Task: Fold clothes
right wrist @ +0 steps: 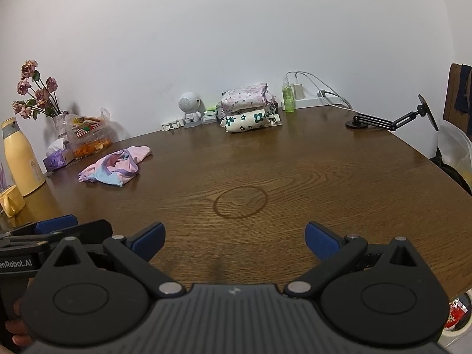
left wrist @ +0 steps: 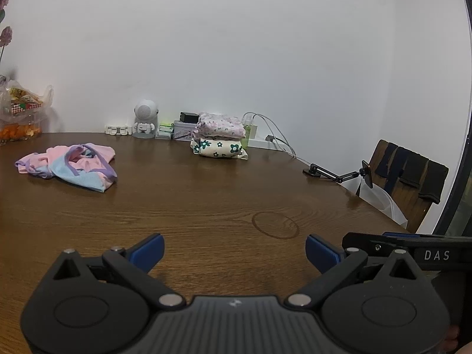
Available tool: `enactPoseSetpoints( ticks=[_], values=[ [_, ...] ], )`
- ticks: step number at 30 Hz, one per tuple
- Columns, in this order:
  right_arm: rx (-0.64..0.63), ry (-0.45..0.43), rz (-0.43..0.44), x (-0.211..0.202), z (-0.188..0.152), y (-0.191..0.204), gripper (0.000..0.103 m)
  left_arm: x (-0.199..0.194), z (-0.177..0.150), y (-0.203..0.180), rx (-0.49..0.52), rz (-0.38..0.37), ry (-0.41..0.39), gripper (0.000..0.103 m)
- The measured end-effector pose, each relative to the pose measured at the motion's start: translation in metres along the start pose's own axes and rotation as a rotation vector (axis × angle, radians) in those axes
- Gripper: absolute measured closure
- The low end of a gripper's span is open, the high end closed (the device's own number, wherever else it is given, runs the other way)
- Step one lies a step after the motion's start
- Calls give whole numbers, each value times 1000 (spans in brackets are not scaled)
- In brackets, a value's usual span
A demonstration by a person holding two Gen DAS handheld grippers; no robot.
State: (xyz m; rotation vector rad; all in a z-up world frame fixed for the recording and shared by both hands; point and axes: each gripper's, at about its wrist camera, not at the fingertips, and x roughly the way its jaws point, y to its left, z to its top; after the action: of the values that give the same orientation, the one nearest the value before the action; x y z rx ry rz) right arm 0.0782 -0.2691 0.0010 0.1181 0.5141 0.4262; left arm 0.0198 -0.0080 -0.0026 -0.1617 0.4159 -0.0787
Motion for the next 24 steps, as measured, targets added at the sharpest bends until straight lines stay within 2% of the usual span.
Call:
enactPoseSetpoints(
  ticks=[24],
  values=[
    [-2, 39, 1, 8, -2, -2, 0, 6, -4, 1, 2, 8, 21, 0]
  ],
)
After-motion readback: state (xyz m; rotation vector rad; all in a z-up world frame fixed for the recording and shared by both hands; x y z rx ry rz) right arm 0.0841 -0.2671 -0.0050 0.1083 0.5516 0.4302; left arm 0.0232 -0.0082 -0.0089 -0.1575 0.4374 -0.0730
